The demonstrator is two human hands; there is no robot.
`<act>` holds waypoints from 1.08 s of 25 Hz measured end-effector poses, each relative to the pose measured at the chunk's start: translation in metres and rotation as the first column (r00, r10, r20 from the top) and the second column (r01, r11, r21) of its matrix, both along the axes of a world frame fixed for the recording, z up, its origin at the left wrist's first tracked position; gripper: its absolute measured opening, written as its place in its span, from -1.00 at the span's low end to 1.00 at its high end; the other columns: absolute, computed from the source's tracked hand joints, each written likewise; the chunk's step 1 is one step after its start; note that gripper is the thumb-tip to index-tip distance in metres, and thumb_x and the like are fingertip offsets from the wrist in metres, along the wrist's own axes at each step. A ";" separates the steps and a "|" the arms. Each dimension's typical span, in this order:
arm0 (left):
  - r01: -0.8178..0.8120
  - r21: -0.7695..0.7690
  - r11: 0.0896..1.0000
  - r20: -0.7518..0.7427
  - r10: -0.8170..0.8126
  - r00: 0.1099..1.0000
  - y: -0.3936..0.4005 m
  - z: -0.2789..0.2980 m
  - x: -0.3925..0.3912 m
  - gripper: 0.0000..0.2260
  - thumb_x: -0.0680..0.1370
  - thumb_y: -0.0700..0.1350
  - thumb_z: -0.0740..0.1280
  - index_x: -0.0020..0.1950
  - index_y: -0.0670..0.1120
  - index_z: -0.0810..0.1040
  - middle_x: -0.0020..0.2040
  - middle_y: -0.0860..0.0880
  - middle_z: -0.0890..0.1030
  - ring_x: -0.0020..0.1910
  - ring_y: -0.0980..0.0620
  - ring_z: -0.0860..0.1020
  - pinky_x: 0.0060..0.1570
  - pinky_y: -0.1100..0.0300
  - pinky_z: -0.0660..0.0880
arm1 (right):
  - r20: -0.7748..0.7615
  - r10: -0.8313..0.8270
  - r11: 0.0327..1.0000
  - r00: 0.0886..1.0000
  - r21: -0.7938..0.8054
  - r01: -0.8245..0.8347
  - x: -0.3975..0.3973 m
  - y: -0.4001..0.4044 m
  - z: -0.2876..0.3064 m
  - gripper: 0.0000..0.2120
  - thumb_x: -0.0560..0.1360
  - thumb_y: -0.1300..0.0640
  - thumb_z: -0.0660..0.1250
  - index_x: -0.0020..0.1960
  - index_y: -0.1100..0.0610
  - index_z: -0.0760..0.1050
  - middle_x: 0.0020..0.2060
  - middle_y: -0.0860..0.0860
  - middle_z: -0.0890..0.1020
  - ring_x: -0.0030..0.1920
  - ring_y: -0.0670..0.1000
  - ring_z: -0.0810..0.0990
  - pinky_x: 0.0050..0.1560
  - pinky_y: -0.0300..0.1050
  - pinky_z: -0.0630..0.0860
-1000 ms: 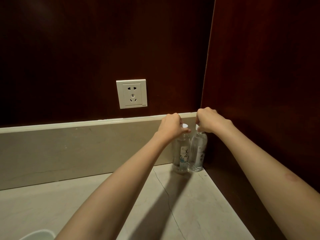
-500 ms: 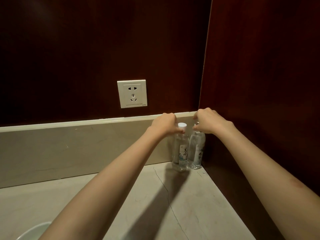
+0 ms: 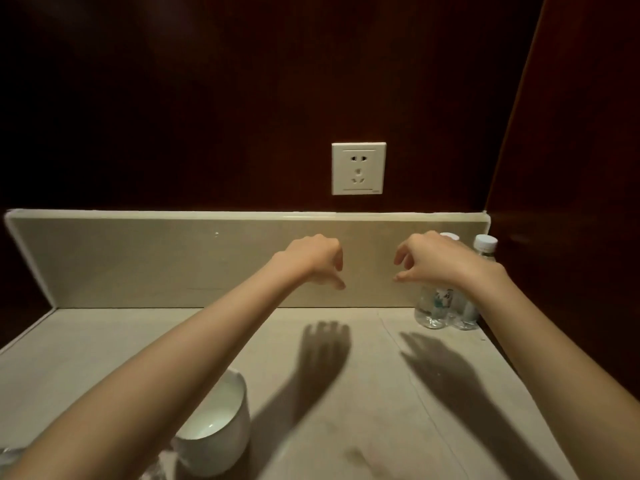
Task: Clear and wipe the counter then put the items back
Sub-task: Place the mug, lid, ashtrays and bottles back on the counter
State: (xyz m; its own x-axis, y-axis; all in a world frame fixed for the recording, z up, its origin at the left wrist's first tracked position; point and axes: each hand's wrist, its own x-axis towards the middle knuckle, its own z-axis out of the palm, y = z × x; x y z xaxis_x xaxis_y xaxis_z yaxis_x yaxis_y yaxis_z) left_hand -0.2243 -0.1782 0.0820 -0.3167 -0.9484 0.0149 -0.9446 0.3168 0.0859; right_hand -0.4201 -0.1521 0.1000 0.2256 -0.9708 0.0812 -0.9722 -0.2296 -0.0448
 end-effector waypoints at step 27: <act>-0.156 0.287 0.945 -0.066 0.182 0.981 0.155 -0.082 0.276 -0.73 0.41 0.00 0.49 0.08 0.04 0.61 -0.03 0.15 0.58 -0.11 0.19 0.54 -0.08 0.28 0.50 | 0.007 0.517 0.798 0.856 0.360 -0.484 0.215 0.118 -0.038 -0.11 0.25 -0.33 0.45 0.46 -0.07 0.20 0.36 -0.14 0.36 0.34 -0.06 0.36 0.30 -0.10 0.37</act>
State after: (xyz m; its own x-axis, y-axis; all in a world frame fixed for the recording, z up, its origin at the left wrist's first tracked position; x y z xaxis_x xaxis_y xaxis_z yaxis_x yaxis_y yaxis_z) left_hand 0.0512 -0.0232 -0.0002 -0.1610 -0.9582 -0.2366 -0.9663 0.1042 0.2353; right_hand -0.2051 -0.0344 0.0622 0.6779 -0.6830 -0.2718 -0.7292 -0.6716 -0.1310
